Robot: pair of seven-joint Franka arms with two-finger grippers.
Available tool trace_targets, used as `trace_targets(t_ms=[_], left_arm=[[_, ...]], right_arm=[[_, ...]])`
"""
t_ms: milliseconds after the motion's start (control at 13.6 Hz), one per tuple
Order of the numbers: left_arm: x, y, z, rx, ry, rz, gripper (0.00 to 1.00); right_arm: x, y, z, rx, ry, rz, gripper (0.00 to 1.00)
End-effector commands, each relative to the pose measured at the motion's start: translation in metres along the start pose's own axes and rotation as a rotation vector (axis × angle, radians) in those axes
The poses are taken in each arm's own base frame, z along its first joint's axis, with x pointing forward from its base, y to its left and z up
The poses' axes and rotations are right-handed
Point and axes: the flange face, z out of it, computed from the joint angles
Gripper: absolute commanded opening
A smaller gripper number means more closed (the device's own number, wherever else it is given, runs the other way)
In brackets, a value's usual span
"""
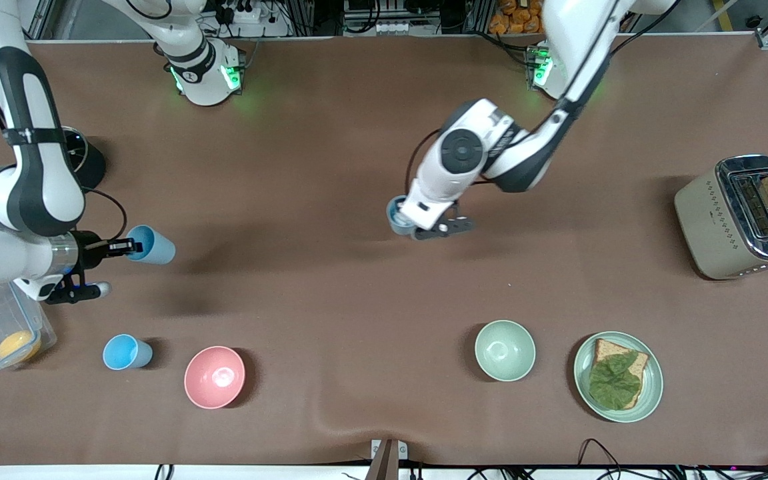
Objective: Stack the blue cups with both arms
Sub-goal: 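Carry the tissue cup with the left gripper to the table middle and set it down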
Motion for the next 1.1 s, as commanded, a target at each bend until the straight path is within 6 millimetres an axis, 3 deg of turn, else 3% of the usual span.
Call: trace_targets(t_ms=[0,147,220,293,367,513,587,807,880,1027], left_arm=[[-0.002,0.018,0.040,-0.007,0.025,-0.018,0.00],[-0.001,0.022,0.057,0.002,0.040,-0.028,0.00],[-0.001,0.021,0.063,0.008,0.037,-0.034,0.08],[-0.002,0.022,0.063,0.012,0.043,-0.027,0.73],[-0.008,0.025,0.059,0.017,0.057,-0.019,1.00],[-0.011,0.027,0.029,0.026,0.078,-0.052,1.00],[-0.016,0.026,0.004,0.047,0.084,-0.049,1.00],[-0.039,0.016,-0.094,0.096,0.132,-0.037,1.00],[-0.040,0.004,-0.127,0.109,0.148,-0.040,1.00],[-0.014,-0.038,-0.192,0.123,0.162,0.009,1.00]], right_arm=[[-0.011,-0.039,-0.008,0.021,-0.018,0.061,0.00],[-0.013,-0.061,-0.004,0.053,-0.053,0.137,0.00],[-0.013,-0.078,-0.001,0.062,-0.069,0.166,0.00],[-0.014,-0.096,0.003,0.060,-0.086,0.197,0.00],[-0.014,-0.114,0.009,0.057,-0.100,0.235,0.00],[-0.024,-0.145,0.024,0.075,-0.137,0.281,0.00],[-0.031,-0.161,0.031,0.095,-0.146,0.298,0.00],[-0.038,-0.213,0.041,0.106,-0.158,0.384,0.00],[-0.040,-0.233,0.044,0.097,-0.153,0.407,0.00],[-0.043,-0.257,0.065,0.100,-0.140,0.458,0.00]])
